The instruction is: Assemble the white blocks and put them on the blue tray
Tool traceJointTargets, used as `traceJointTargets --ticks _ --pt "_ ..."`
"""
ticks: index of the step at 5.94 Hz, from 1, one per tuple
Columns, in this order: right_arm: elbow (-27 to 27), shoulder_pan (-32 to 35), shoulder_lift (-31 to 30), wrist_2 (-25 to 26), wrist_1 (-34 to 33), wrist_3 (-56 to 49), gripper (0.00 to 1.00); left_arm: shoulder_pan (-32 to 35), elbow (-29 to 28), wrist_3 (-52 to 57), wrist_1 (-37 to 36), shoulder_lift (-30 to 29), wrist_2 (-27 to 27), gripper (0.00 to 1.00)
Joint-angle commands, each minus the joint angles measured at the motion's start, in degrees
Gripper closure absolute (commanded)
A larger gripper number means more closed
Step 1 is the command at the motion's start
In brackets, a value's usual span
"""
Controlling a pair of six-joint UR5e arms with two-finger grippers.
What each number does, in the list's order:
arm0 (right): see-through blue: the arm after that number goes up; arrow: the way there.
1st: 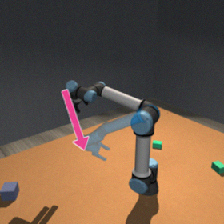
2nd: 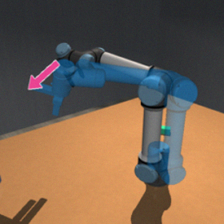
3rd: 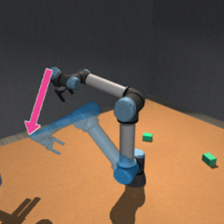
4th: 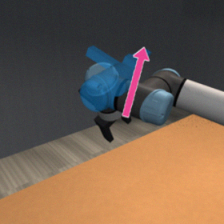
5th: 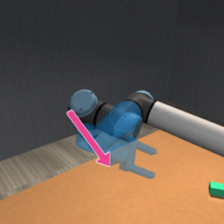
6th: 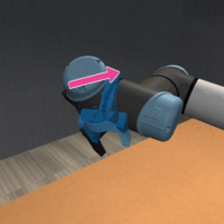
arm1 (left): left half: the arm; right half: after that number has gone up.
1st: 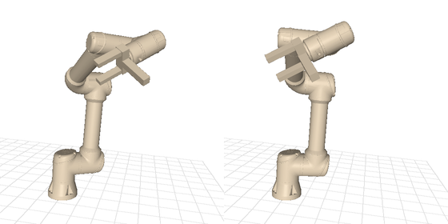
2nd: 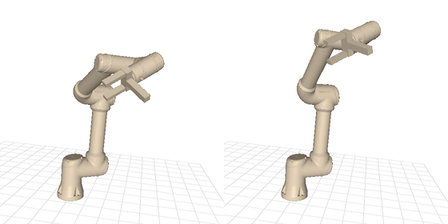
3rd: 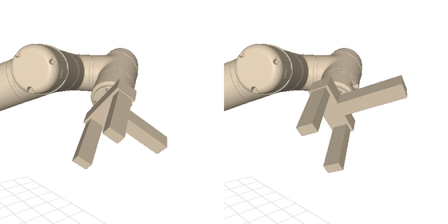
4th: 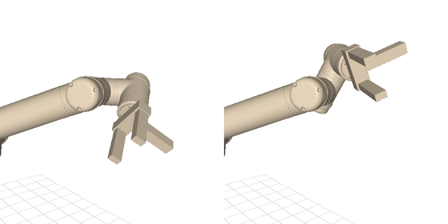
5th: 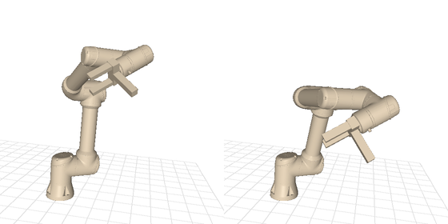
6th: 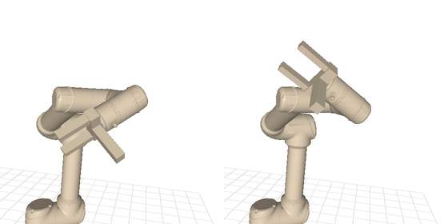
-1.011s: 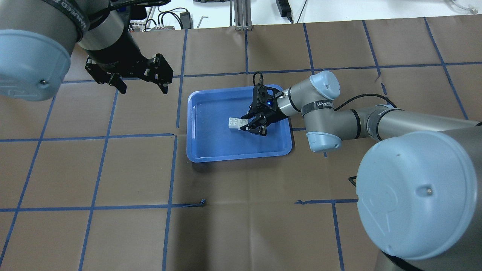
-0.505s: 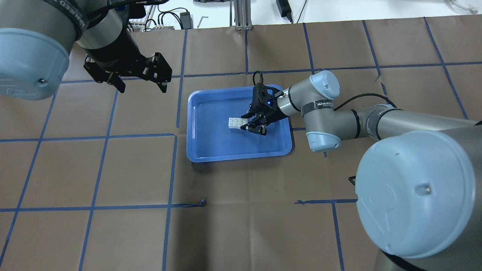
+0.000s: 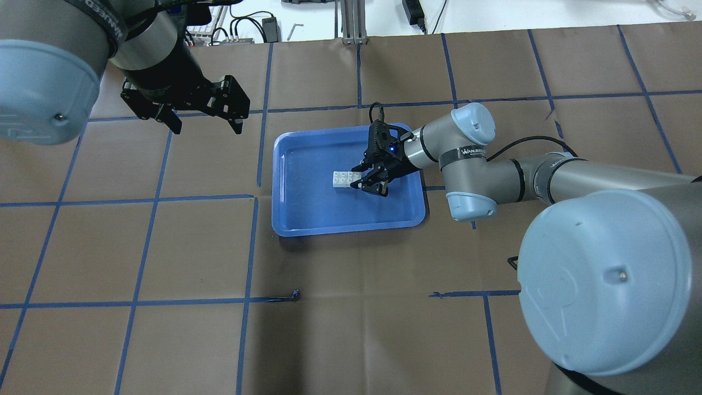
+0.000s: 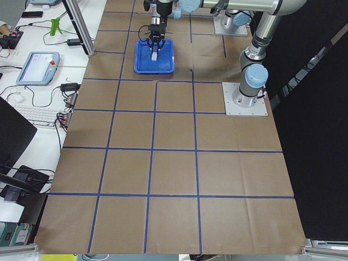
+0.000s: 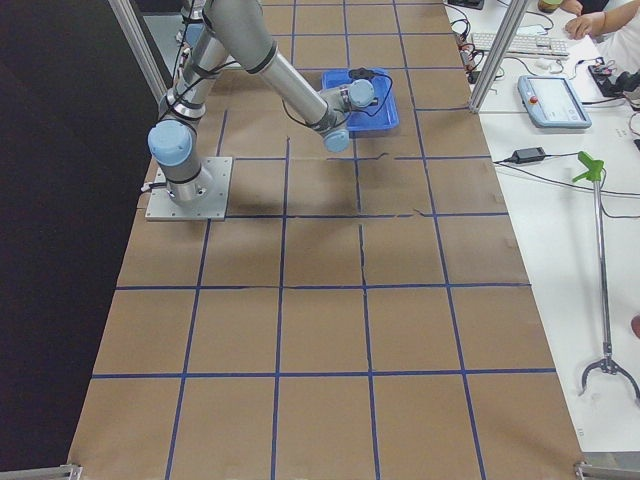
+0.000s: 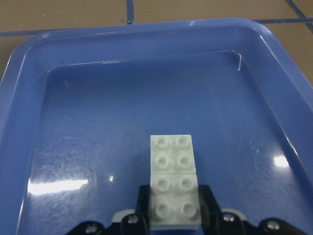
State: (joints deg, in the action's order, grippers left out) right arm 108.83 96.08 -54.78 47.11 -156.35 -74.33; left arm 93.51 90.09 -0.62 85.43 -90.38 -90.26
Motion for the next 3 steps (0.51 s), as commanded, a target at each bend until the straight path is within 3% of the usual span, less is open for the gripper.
traceJointTargets --ticks 1,3 --pt "0.0 0.0 0.0 0.0 -0.1 1.1 0.72 0.0 0.0 0.0 0.0 0.0 0.0 0.01" --pt "-0.1 0.0 0.7 -0.3 -0.3 1.4 0.72 0.0 -0.1 -0.1 0.0 0.0 0.0 0.01"
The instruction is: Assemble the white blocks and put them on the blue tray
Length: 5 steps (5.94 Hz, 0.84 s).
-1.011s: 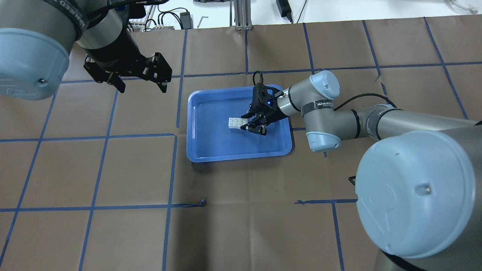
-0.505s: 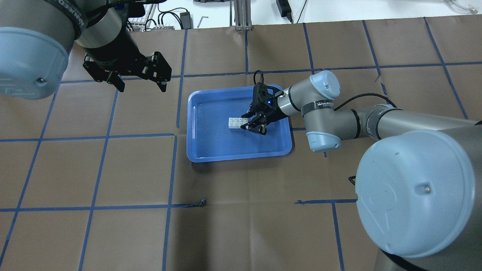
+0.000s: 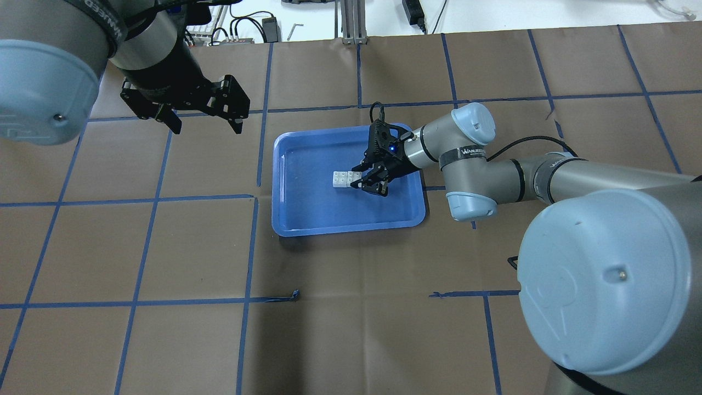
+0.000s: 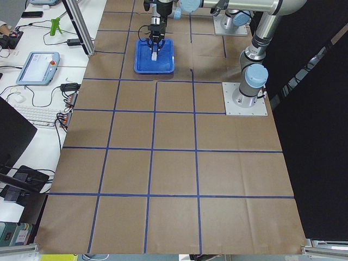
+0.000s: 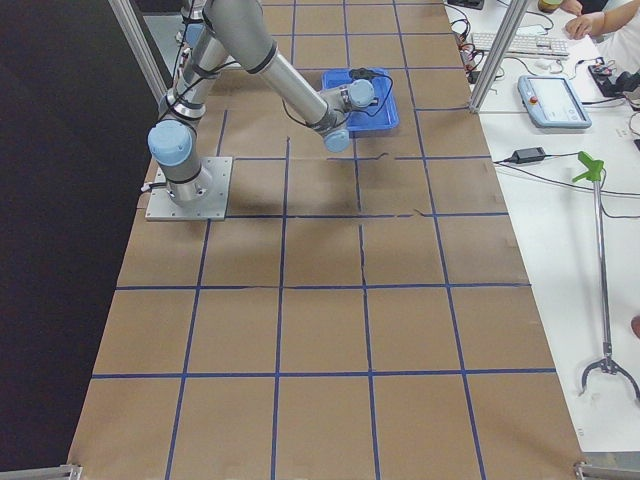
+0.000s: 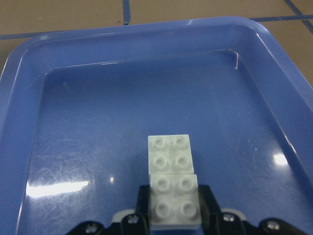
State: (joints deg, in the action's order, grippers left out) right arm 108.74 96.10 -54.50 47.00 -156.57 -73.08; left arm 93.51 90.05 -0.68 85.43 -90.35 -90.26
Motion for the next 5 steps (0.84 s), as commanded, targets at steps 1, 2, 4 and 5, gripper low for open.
traceJointTargets --ticks 1,2,4,5 --pt "0.0 0.0 0.8 -0.3 -0.1 0.0 0.71 0.0 0.0 0.0 0.0 0.0 0.0 0.01" --pt "0.0 0.0 0.7 -0.3 -0.1 0.0 0.71 -0.1 0.0 0.0 0.0 0.0 0.0 0.01" --pt "0.0 0.0 0.5 -0.3 0.0 0.2 0.60 -0.1 0.0 0.0 0.0 0.0 0.0 0.01" --pt "0.0 0.0 0.4 -0.7 0.0 1.3 0.33 -0.1 0.0 0.0 0.0 0.0 0.0 0.01"
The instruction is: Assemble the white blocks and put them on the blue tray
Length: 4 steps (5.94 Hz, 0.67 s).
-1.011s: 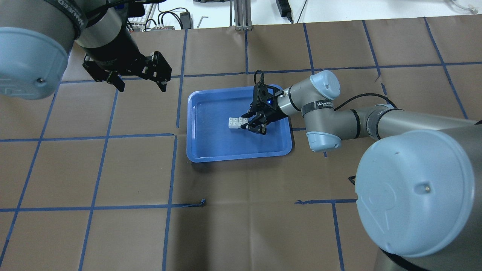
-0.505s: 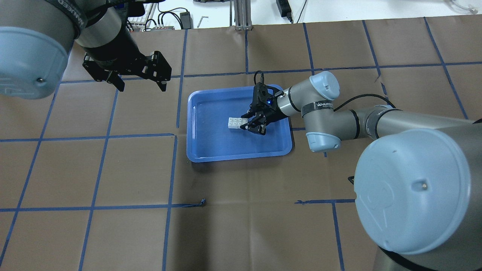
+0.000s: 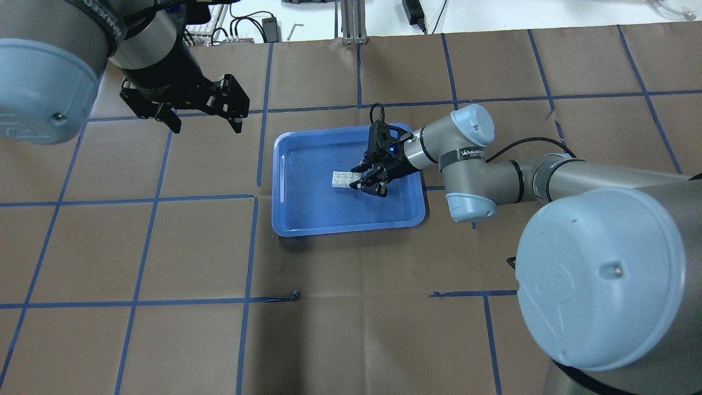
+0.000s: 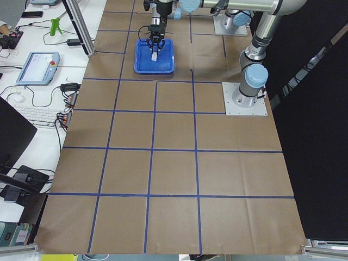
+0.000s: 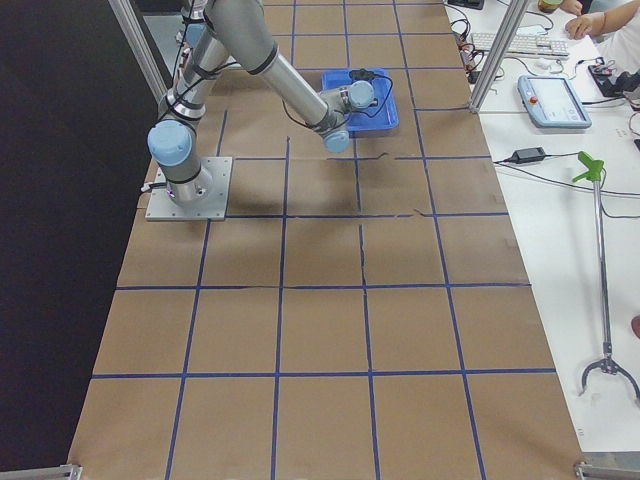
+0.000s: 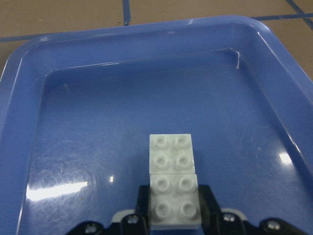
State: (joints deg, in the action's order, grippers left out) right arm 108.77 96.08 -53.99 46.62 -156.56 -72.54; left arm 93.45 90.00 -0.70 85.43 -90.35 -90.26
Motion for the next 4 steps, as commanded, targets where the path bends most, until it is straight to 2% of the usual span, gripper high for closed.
traceJointTargets --ticks 1,4 --pt "-0.2 0.0 -0.1 -0.5 -0.1 2.0 0.01 0.0 0.0 0.0 0.0 0.0 0.0 0.01" --pt "-1.0 0.0 -0.3 -0.3 0.0 2.5 0.00 0.0 0.0 0.0 0.0 0.1 0.0 0.01"
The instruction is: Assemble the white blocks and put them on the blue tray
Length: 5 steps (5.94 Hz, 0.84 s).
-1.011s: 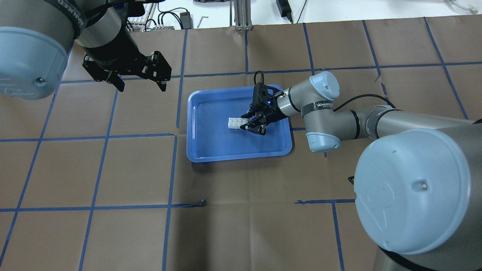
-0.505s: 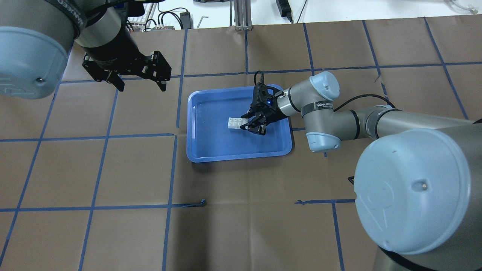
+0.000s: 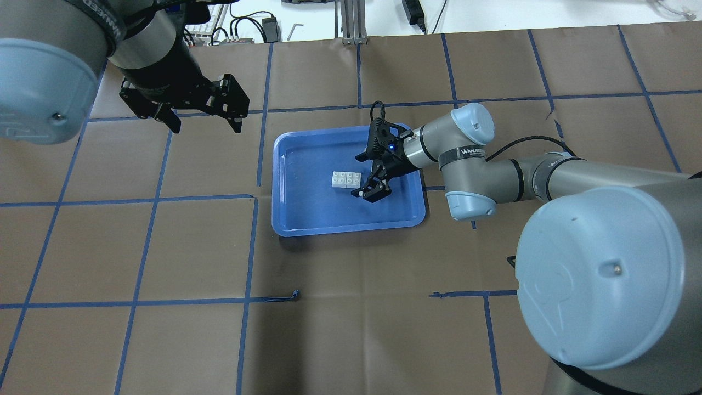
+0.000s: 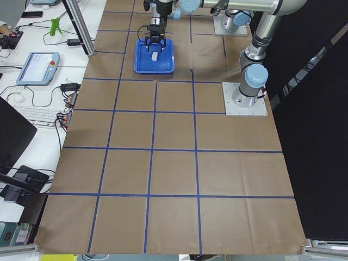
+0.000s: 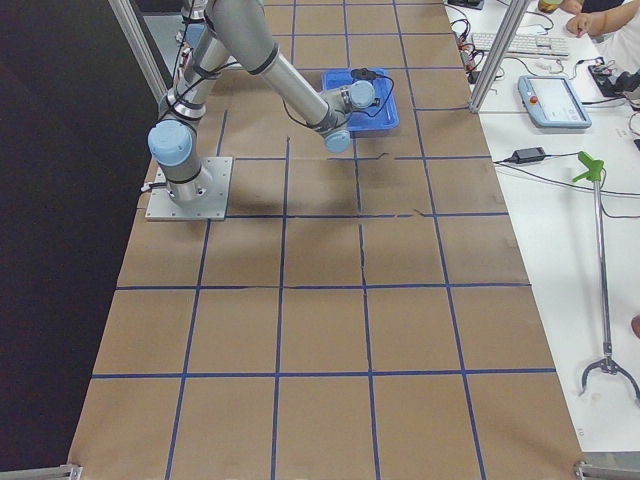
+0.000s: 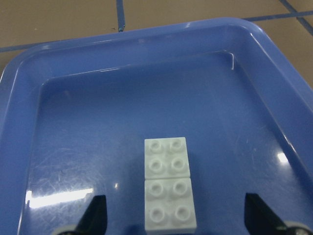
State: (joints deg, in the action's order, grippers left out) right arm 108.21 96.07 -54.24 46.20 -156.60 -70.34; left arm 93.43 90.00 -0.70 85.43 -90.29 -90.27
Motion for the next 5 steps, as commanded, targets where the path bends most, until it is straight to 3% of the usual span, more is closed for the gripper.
traceJointTargets --ticks 1,4,5 --pt "-2.2 0.0 -0.8 1.1 0.2 2.3 0.00 0.0 -0.1 0.0 0.0 0.0 0.0 0.01" --pt "-2.6 -0.9 -4.5 8.4 1.1 5.2 0.00 0.0 0.0 0.0 0.0 0.0 0.0 0.01" --pt "-3.0 -2.1 -6.5 10.4 5.9 5.2 0.00 0.0 -0.1 0.0 0.0 0.0 0.0 0.01"
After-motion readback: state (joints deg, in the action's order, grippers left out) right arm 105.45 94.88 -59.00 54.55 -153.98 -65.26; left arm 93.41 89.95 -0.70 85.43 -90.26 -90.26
